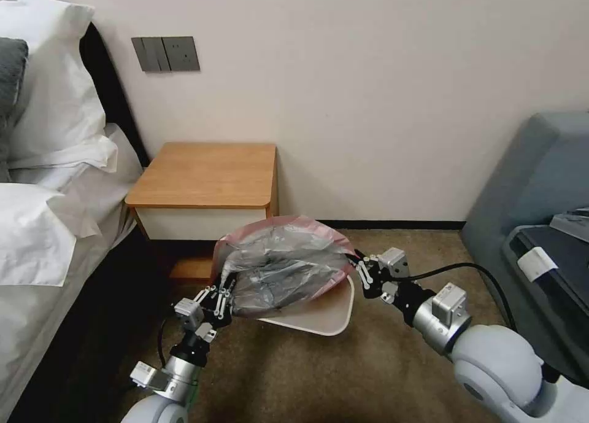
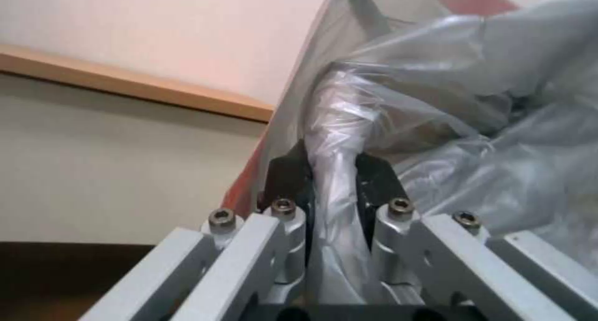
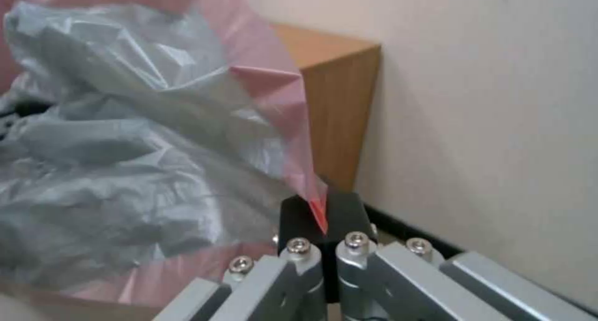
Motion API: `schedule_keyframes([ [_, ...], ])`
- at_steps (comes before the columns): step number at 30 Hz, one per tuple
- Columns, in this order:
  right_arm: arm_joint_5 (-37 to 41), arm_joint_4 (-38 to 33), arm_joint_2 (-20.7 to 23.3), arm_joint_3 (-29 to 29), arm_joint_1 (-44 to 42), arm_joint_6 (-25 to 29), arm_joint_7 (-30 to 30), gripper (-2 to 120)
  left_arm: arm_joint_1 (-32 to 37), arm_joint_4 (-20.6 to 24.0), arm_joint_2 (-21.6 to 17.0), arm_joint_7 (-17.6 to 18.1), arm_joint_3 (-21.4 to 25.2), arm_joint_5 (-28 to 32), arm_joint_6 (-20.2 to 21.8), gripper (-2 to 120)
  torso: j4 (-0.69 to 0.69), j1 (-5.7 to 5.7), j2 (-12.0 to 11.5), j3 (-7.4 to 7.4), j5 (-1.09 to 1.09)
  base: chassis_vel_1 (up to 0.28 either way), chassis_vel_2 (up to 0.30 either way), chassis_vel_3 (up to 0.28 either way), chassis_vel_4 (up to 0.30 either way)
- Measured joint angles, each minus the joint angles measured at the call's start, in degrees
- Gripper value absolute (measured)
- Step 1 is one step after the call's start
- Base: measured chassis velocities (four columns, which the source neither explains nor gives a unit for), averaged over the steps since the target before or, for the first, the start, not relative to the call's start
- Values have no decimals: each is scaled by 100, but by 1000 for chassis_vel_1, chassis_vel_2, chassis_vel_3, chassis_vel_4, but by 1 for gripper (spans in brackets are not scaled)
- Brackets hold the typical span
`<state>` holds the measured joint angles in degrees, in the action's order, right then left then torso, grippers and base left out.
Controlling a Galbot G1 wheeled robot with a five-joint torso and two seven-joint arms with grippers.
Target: Pick up the garbage bag from the table and place it over the trash can.
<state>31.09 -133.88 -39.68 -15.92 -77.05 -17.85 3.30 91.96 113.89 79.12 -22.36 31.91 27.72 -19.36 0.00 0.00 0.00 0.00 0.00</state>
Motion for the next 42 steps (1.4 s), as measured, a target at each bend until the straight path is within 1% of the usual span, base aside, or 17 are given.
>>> schedule_keyframes([
  [4,120,-153,129,-155,-165,-285,60,0,-14,41,8,66,11,132,96,8,0,0,0,0,0,0,0,0,0],
  [8,82,-143,173,-292,-242,-383,65,0,-15,97,24,89,-13,277,195,8,0,0,0,0,1,0,0,0,0],
  [19,-19,4,284,-633,-391,-401,-118,-2,7,156,5,88,-22,490,305,8,0,0,0,0,1,0,0,0,0],
  [21,-206,7,296,-772,-553,-265,-311,7,-6,164,3,156,-22,493,360,8,0,0,0,0,0,0,0,0,0],
  [22,-206,7,296,-772,-553,-265,-311,7,-6,164,3,156,-22,493,360,8,0,0,0,0,0,0,0,0,0],
  [25,-646,-51,275,-997,-815,104,-599,22,-40,186,9,431,-20,365,510,8,0,0,0,0,0,0,0,0,0],
  [26,-646,-51,275,-997,-815,104,-599,22,-40,186,9,431,-20,365,510,8,0,0,0,0,0,0,0,0,0],
  [27,-774,-91,254,-1068,-884,195,-680,25,-50,197,11,555,-20,286,557,8,0,0,0,0,0,0,0,0,0],
  [29,-1069,-193,163,-1285,-1050,380,-1021,37,-64,263,12,1002,-25,71,756,8,0,0,0,0,0,0,0,0,0],
  [30,-1069,-193,163,-1285,-1050,380,-1021,37,-64,263,12,1002,-25,71,756,8,0,0,0,0,0,0,0,0,0],
  [32,-1259,-269,81,-1355,-1152,585,-1270,48,-57,342,7,1314,-26,-157,938,8,0,0,0,0,0,0,0,0,0],
  [34,-1333,-286,48,-1336,-1185,769,-1374,52,-45,378,-4,1419,-25,-301,1034,8,0,0,0,0,0,0,0,0,0],
  [36,-1506,-209,10,-1192,-1103,1276,-1504,62,-48,416,-29,1459,-33,-585,1105,8,0,0,0,0,0,0,0,0,0],
  [38,-1567,-154,2,-1139,-1041,1457,-1522,65,-53,423,-32,1445,-35,-678,1107,8,0,0,0,0,-1,0,0,0,0],
  [39,-1693,-15,-12,-1007,-864,1770,-1530,72,-68,426,-48,1370,-38,-918,1076,8,0,0,0,0,0,0,0,0,0],
  [41,-1850,180,1,-724,-529,1983,-1447,80,-78,436,-69,1273,-62,-1196,1017,8,0,0,0,0,1,0,0,0,0],
  [42,-1850,180,1,-724,-529,1983,-1447,80,-78,436,-69,1273,-62,-1196,1017,8,0,0,0,0,1,0,0,0,0],
])
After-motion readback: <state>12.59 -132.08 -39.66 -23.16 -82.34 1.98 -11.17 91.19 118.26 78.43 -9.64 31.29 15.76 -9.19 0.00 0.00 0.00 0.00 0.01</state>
